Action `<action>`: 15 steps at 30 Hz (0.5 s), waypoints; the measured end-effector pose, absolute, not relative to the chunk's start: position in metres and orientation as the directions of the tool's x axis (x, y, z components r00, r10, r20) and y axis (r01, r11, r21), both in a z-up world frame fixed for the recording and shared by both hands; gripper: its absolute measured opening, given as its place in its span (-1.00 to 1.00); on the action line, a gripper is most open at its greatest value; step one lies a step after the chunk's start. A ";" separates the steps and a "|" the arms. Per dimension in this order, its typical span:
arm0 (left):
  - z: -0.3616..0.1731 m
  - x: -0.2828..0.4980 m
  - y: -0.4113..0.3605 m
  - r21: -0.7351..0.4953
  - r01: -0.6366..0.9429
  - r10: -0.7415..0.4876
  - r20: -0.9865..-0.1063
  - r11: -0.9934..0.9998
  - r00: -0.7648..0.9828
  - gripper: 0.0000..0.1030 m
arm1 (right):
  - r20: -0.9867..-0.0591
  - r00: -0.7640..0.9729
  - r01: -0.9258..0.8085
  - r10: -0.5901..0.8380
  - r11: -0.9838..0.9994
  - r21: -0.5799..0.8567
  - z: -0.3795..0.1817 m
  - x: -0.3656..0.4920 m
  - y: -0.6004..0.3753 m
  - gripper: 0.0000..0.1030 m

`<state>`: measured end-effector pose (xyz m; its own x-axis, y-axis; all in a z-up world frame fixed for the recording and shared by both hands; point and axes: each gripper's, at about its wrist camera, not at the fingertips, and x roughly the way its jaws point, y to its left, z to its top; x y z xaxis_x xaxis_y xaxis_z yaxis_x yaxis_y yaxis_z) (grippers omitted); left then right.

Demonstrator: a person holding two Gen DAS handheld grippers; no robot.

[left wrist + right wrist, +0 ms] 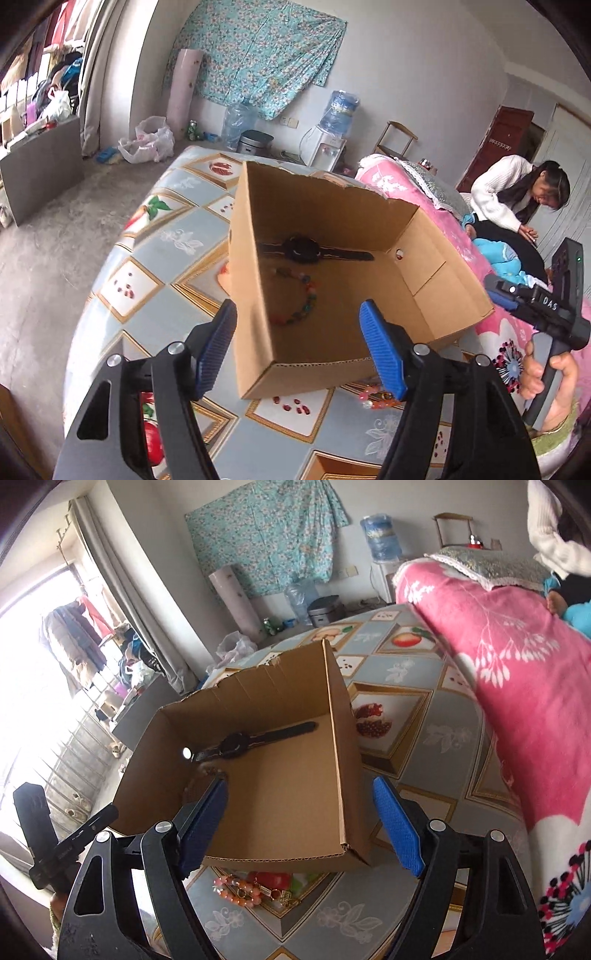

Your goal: Organize jewelry

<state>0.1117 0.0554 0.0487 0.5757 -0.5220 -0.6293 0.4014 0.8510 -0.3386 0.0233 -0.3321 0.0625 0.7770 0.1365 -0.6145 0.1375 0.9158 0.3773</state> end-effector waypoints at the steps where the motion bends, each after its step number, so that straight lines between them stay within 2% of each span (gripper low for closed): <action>1: 0.048 0.112 0.055 -0.349 0.404 -0.531 -0.628 0.846 0.569 0.30 | -0.618 0.772 0.127 0.152 0.915 0.384 0.061 0.025 -0.331 0.49; 3: 0.046 0.112 0.051 -0.354 0.401 -0.532 -0.626 0.845 0.570 0.32 | -0.615 0.764 0.100 0.193 0.907 0.409 0.060 0.028 -0.327 0.51; 15: 0.047 0.107 0.043 -0.341 0.367 -0.501 -0.627 0.865 0.596 0.32 | -0.633 0.755 0.098 0.170 0.926 0.365 0.065 0.042 -0.324 0.52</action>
<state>0.1075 0.0427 0.0465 0.5965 -0.5006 -0.6274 0.3672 0.8653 -0.3412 0.0423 -0.3240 0.0645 0.7548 0.1705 -0.6334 0.0975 0.9257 0.3654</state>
